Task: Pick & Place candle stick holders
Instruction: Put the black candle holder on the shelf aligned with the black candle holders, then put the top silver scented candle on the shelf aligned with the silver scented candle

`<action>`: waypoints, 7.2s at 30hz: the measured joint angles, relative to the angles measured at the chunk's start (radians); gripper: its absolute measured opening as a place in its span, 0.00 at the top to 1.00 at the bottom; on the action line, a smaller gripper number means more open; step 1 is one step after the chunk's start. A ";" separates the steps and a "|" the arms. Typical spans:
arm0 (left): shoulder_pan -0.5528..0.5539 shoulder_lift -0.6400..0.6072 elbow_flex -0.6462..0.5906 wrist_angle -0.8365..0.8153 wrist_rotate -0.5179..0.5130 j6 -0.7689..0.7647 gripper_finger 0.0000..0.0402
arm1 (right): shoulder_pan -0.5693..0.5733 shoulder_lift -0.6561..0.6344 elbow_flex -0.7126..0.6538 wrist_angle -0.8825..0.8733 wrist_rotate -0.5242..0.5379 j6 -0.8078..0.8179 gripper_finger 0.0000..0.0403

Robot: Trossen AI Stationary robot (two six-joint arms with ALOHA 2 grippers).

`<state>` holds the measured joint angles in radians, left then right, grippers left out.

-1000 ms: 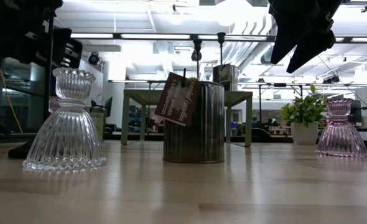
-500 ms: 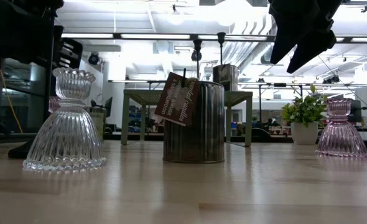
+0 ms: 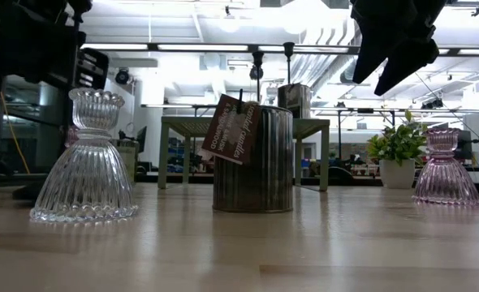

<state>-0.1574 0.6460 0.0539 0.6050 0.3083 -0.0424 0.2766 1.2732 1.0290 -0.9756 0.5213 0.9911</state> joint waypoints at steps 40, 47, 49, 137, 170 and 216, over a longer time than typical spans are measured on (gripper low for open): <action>0.487 0.248 0.834 -0.544 -0.376 0.448 1.00 | 0.000 0.000 0.000 0.000 0.003 -0.001 0.03; 0.696 0.446 0.945 -0.544 -0.107 0.395 1.00 | -0.001 0.000 0.000 0.000 0.005 -0.024 0.03; 0.737 0.496 0.981 -0.538 -0.047 0.384 1.00 | -0.002 0.000 0.000 0.000 0.008 -0.027 0.03; 0.845 0.879 1.130 -0.301 -0.109 0.072 1.00 | -0.002 0.000 0.000 0.046 0.030 -0.015 0.03; 0.844 0.897 1.130 -0.309 -0.080 0.075 0.96 | -0.002 0.000 0.000 0.045 0.020 -0.019 0.03; 0.844 0.451 1.130 -1.512 -0.250 -0.070 0.47 | -0.144 -0.146 0.000 0.038 -0.052 -0.237 0.03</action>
<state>0.6868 1.0969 1.1835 -0.9073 0.0583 -0.1126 0.1322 1.1267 1.0290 -0.9377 0.4692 0.7543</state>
